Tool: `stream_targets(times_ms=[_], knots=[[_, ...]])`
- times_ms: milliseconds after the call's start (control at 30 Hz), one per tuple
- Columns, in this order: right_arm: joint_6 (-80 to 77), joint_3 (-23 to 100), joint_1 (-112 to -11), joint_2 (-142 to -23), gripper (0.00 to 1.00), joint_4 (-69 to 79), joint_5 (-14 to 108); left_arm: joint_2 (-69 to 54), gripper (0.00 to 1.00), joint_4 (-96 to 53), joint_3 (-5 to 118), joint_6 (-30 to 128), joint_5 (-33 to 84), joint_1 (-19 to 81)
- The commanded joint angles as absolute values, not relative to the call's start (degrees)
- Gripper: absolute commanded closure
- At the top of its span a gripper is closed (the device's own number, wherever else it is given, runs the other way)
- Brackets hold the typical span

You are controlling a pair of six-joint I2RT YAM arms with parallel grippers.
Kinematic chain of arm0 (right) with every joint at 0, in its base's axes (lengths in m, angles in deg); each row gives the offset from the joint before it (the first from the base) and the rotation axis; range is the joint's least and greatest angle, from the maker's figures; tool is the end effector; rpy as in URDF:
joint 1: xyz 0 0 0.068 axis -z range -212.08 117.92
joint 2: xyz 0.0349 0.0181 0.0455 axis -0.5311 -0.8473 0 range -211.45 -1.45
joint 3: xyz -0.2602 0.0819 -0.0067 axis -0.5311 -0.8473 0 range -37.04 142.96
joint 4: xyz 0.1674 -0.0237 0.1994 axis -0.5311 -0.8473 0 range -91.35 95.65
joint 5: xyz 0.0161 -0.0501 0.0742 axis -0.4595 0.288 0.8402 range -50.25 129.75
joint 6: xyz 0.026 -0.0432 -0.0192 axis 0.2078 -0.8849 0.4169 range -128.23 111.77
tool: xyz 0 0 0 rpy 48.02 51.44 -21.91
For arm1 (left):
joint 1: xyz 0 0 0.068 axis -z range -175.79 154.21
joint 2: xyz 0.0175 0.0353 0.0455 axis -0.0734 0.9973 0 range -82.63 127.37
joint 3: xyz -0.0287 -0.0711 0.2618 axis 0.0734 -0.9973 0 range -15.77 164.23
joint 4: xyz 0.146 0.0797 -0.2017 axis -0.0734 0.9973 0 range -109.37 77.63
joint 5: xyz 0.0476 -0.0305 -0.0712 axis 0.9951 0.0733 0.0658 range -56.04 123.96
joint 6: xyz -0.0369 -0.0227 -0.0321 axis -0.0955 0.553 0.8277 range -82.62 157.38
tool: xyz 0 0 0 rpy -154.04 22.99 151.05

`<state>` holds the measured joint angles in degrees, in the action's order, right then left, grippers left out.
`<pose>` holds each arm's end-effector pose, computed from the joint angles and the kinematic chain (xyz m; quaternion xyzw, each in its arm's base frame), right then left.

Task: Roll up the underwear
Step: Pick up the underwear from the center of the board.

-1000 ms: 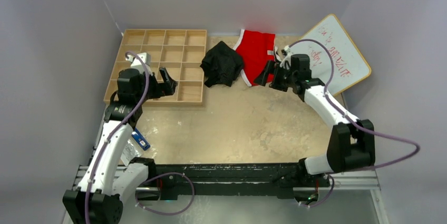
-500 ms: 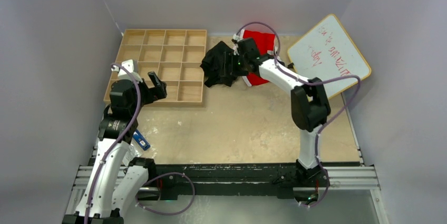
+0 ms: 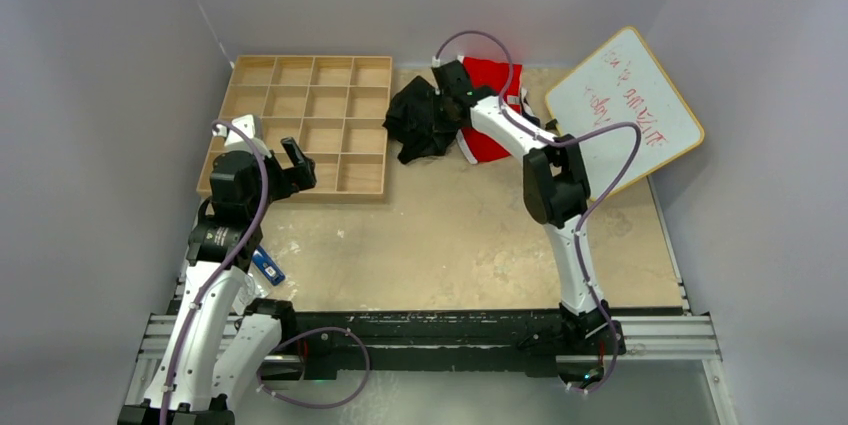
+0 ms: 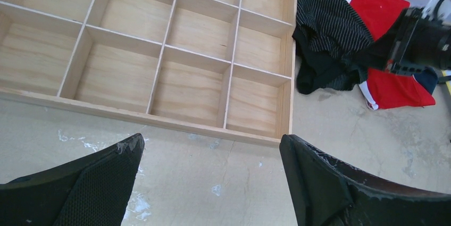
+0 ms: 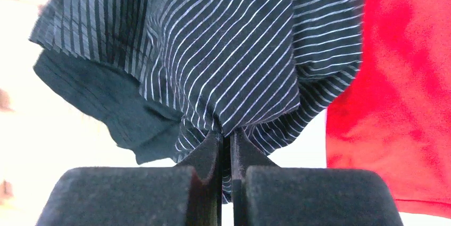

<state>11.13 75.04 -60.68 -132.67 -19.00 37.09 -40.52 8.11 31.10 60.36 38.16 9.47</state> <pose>0.4610 0.2494 0.2126 -0.0650 0.9173 0.1400 0.3671 0.1639 -0.0126 0.3283 -0.1482 0.8189 -0.1055 0.5443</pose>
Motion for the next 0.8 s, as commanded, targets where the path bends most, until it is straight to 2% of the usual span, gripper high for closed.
stream_targets(times_ms=[0,100,200,233,267,367,400,433,467,600,700,767], knots=[[3.8,84.7,-59.2,-131.5,1.00,-22.0,27.3,-40.9,0.02,7.3,31.3,60.2,37.1,9.1],[0.9,90.9,-57.4,-133.9,0.94,-25.5,36.5,-40.9,0.02,7.3,31.3,60.2,36.8,9.1],[0.9,90.5,-57.8,-133.7,0.94,-25.3,38.6,-40.9,0.02,7.2,31.3,60.2,36.4,9.1],[-2.9,88.8,-57.8,-132.8,0.79,-24.7,41.2,-40.9,0.02,7.2,31.2,60.1,36.4,9.1],[-3.2,87.0,-57.8,-131.7,0.77,-23.6,42.6,-40.8,0.02,7.2,31.2,60.1,36.2,9.1],[-3.2,85.5,-57.9,-130.3,0.78,-22.4,44.5,-40.7,0.02,7.1,31.3,60.1,35.7,9.1],[-3.6,86.2,-57.9,-130.4,0.69,-23.2,45.3,-40.7,0.02,7.0,31.2,60.1,35.5,9.1],[-3.8,87.4,-58.0,-130.8,0.55,-24.2,46.1,-40.6,0.02,7.0,31.2,60.1,35.4,9.1],[-4.0,88.5,-58.0,-131.2,0.51,-25.5,46.6,-40.5,0.02,7.0,31.2,60.1,35.2,9.1],[-4.1,90.2,-58.0,-132.6,0.55,-26.9,47.7,-40.3,0.02,7.0,31.2,60.0,34.8,9.1],[-4.2,92.1,-58.0,-134.3,0.53,-28.5,46.9,-40.4,0.02,7.1,31.2,60.0,34.8,9.1],[-4.2,93.5,-58.0,-135.8,0.56,-29.5,45.7,-40.4,0.02,7.1,31.2,60.0,34.8,9.1]])
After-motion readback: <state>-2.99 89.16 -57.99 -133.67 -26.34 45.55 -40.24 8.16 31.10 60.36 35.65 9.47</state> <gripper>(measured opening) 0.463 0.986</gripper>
